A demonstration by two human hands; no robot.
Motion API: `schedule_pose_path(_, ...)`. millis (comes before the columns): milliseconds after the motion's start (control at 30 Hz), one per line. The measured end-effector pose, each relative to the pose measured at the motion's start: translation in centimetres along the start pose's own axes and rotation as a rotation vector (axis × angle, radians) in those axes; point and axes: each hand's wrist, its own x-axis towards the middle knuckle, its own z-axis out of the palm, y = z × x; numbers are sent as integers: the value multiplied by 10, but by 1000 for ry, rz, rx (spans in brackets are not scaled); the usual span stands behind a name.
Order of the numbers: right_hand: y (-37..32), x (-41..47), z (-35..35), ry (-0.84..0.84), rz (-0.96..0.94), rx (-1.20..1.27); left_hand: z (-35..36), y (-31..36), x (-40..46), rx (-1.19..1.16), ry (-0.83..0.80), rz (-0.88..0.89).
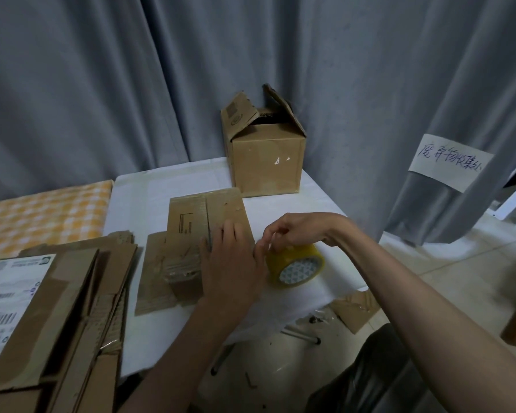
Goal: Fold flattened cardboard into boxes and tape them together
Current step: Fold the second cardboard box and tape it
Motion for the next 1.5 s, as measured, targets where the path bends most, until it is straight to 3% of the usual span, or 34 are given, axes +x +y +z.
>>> schedule_pose_path(300,20,-3,2,124,-14,108,12,0,1,47,9,-20)
schedule_pose_path(533,46,-28,10,321,-32,440,10,-2,1,-3,25,2)
schedule_pose_path(767,47,-54,29,437,-85,670,-6,-11,17,-416,-15,73)
schedule_pose_path(900,41,-60,37,528,-150,681,-16,3,25,-557,4,232)
schedule_pose_path(1133,33,-63,41,655,-229,672,-26,20,30,-771,12,128)
schedule_pose_path(1367,35,-61,57,598,-105,787,-18,29,29,-622,64,118)
schedule_pose_path(1500,36,-55,73,695,10,643,-11,29,27,-595,52,139)
